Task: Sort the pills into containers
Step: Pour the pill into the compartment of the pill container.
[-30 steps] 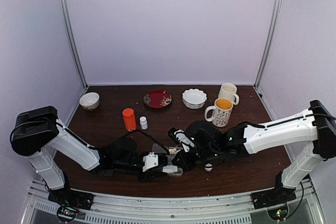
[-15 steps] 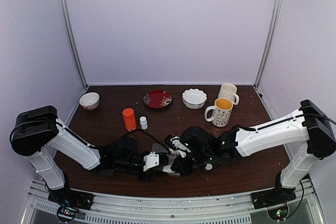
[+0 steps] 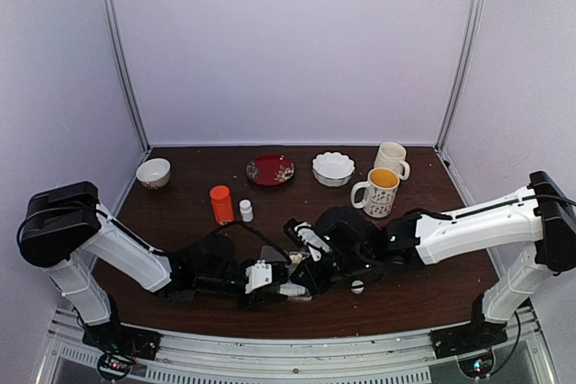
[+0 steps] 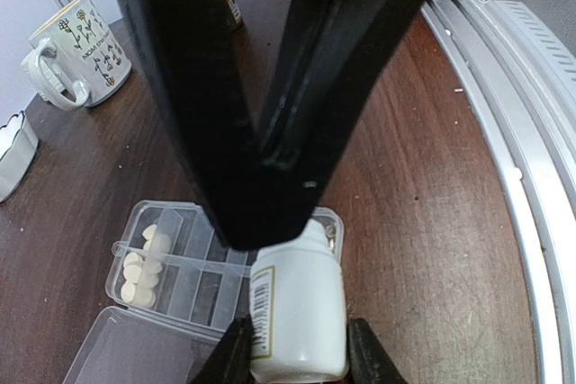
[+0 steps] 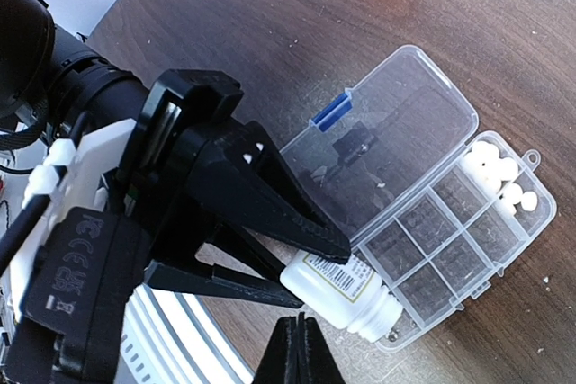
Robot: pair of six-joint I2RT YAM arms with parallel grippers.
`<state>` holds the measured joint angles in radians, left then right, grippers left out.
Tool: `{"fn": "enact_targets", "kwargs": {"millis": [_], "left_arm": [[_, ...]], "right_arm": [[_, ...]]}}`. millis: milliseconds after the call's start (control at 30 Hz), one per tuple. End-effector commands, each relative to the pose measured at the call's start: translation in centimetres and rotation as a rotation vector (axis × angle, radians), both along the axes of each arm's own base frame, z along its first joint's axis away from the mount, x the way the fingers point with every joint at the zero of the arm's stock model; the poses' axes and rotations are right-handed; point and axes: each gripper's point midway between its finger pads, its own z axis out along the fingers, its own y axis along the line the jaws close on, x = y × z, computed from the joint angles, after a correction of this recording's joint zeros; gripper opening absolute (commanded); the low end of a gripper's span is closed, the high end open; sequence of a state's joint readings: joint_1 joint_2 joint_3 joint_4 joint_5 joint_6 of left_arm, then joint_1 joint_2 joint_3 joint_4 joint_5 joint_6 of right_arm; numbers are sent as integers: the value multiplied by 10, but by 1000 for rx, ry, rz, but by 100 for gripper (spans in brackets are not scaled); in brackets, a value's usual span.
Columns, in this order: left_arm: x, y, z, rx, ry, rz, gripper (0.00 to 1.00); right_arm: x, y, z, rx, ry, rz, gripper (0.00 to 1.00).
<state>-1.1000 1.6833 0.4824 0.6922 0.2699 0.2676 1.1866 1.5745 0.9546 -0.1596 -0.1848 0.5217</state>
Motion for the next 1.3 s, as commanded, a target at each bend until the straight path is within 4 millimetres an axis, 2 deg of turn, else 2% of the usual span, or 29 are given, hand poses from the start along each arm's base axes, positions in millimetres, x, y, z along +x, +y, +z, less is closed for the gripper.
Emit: {"fn": "enact_targets", "kwargs": {"millis": [0, 233, 500, 567, 633, 700, 800, 967, 1100, 1267], "left_arm": [[-2, -3, 9, -55, -22, -13, 0], [-2, 1, 13, -82, -41, -6, 0], [-4, 6, 20, -123, -60, 6, 0], [-4, 8, 23, -131, -64, 7, 0], [-4, 8, 24, -131, -64, 6, 0], [-5, 8, 25, -131, -65, 3, 0], [-5, 9, 26, -134, -69, 3, 0], [-5, 10, 30, -144, -79, 1, 0], [-7, 12, 35, -158, -88, -1, 0], [-8, 17, 52, -196, -114, 3, 0]], "right_arm": [[8, -7, 10, 40, -24, -38, 0], [17, -33, 18, 16, -53, -81, 0], [24, -67, 5, -56, -48, -131, 2], [23, -75, -4, -94, -38, -134, 5], [21, -86, -13, -152, -31, -134, 14], [18, -100, -23, -226, -23, -141, 29], [16, -121, -33, -335, -26, -156, 45], [17, -148, -44, -452, -38, -190, 58], [17, -156, -58, -531, -11, -185, 63], [19, -160, -71, -602, 18, -182, 58]]}}
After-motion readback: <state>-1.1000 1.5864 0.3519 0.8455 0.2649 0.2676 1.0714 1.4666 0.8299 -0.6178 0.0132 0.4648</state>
